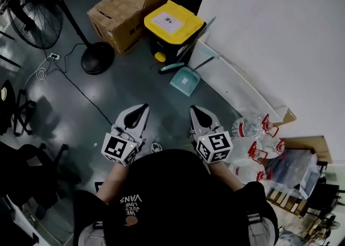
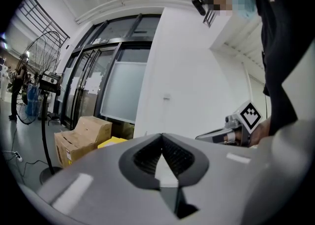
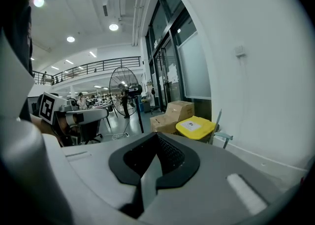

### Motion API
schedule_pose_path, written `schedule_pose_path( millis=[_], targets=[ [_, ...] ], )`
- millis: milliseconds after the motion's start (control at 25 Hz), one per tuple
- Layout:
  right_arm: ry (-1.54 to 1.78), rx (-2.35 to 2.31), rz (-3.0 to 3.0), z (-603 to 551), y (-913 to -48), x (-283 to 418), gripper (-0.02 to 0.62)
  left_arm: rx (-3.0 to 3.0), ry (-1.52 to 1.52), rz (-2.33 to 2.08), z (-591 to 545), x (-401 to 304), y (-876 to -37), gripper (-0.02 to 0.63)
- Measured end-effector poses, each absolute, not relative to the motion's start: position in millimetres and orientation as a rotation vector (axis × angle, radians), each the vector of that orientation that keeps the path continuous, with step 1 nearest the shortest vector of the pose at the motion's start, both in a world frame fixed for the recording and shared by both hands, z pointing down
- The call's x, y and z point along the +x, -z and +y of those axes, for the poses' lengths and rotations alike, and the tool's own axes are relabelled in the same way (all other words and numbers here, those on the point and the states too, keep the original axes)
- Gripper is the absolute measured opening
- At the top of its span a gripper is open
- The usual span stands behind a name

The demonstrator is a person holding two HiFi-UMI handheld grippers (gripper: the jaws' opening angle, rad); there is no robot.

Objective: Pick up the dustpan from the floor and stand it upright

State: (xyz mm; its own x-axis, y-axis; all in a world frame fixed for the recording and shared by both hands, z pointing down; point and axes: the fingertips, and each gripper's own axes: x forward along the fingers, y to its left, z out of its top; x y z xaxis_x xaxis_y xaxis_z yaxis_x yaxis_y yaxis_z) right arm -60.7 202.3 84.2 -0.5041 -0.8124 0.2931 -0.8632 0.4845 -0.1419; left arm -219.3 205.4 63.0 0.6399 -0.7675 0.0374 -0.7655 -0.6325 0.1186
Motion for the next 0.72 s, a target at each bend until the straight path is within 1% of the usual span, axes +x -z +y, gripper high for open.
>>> schedule_pose_path(
  millis=[720],
  targets=[
    [-0.409, 1.511, -2.513, 194.2, -84.8, -47.8, 0.002, 2.728, 0.033, -1.258, 199.1, -207.1, -64.2, 0.054]
  ],
)
